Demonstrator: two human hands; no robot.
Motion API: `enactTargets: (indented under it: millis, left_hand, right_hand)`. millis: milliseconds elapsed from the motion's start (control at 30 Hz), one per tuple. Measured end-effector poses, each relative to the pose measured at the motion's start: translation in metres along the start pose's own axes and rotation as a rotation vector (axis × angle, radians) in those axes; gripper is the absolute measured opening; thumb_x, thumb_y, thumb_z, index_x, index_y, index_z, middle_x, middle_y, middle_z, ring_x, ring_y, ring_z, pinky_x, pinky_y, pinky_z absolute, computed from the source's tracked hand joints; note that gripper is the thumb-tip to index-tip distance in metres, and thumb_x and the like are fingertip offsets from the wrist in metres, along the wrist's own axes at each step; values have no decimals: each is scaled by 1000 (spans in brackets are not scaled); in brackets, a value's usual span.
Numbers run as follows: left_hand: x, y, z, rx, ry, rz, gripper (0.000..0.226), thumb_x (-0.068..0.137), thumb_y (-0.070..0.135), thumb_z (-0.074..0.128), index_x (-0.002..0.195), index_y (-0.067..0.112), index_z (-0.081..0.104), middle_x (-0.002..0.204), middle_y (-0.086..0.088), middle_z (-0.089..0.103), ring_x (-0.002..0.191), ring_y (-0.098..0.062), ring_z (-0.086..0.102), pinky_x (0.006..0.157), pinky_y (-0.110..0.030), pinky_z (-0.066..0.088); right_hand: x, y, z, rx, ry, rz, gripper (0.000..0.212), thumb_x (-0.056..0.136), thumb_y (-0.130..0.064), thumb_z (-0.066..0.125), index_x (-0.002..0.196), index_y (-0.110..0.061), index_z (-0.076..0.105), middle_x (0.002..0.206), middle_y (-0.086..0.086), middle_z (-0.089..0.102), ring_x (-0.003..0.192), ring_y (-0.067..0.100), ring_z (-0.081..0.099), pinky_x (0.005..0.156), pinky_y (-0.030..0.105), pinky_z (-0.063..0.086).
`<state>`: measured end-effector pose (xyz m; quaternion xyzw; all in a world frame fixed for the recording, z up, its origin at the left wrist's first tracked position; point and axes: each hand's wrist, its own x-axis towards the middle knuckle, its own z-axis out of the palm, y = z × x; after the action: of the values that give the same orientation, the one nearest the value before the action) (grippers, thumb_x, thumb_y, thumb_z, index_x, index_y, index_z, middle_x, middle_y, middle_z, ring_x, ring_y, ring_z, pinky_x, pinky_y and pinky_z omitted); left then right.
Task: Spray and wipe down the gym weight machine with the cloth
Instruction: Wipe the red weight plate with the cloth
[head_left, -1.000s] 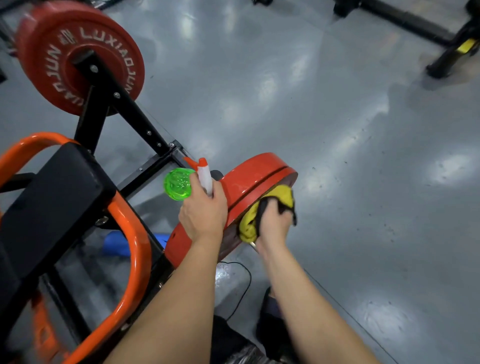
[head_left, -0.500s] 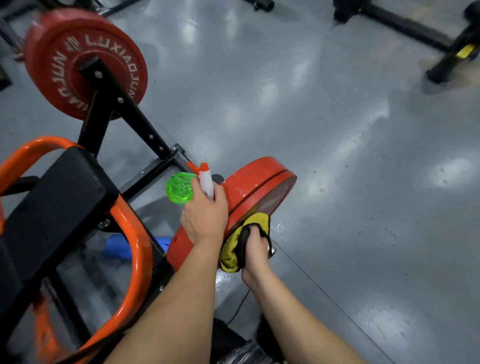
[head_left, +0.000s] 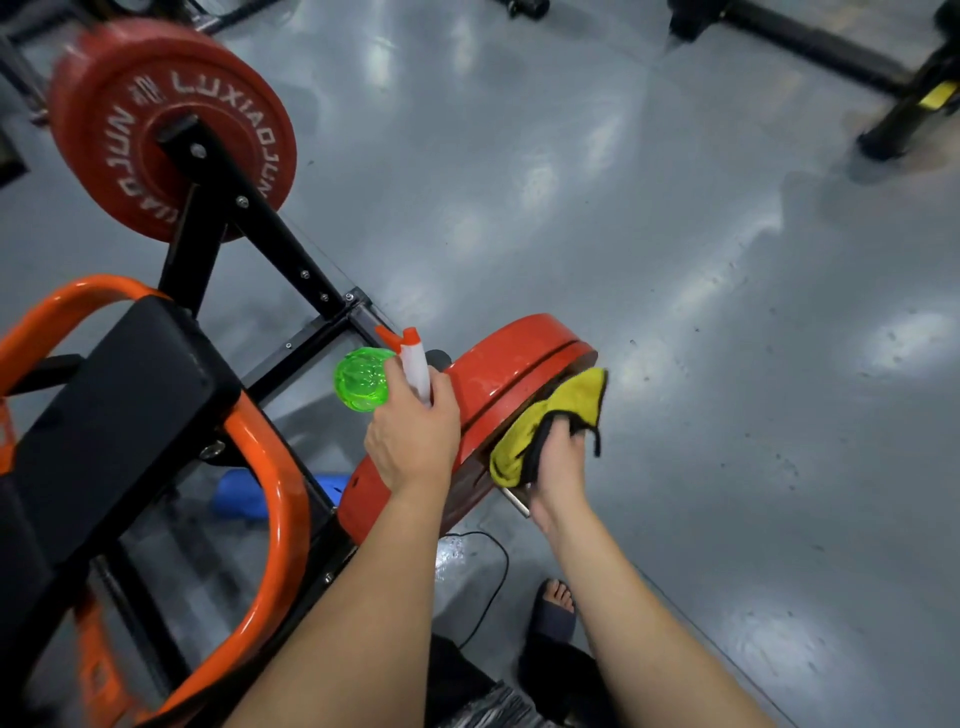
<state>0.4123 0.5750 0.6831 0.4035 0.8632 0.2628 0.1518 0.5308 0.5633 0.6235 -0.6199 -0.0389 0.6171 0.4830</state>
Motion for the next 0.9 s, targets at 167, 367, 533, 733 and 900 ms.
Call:
enactTargets:
  millis: [167, 367, 533, 733, 900]
  left_hand:
    - [-1, 0, -1, -1, -3, 6, 31, 98, 46, 44, 118, 22, 49, 76, -12, 66, 77, -41, 64, 71, -43, 42]
    - [0, -3, -1, -28, 6, -12, 27, 100, 42, 47, 112, 19, 47, 77, -15, 64, 80, -45, 63, 70, -43, 38]
    - [-2, -2, -2, 8, -1, -5, 32, 101, 38, 46, 124, 17, 49, 75, -10, 58, 80, -42, 62, 72, -40, 33]
    - [-1, -3, -1, 21, 1, 19, 40, 101, 42, 43, 134, 19, 46, 83, -17, 68, 82, -43, 65, 74, -44, 41]
    - [-1, -4, -3, 29, -5, 34, 42, 102, 42, 44, 134, 16, 47, 83, -20, 68, 83, -45, 65, 76, -47, 45]
  right_hand:
    - [-23, 40, -10, -93, 11, 229, 25, 101, -22, 53, 123, -9, 57, 117, 16, 70, 105, 32, 70, 95, 52, 58]
    - [-9, -40, -1, 139, 1, -161, 20, 99, -4, 59, 115, -16, 65, 94, -2, 74, 76, 10, 71, 63, 25, 57]
    - [-8, -41, 1, -7, -31, -271, 29, 101, -15, 62, 128, -25, 61, 108, -11, 74, 93, 6, 70, 74, 22, 57]
    - [-6, 9, -10, -57, -68, 0, 25, 105, -33, 51, 130, -28, 54, 127, 0, 69, 116, 22, 66, 103, 50, 54]
    - [-15, 16, -8, -93, -46, 55, 28, 104, -31, 53, 130, -21, 55, 125, 5, 68, 115, 25, 65, 105, 51, 52]
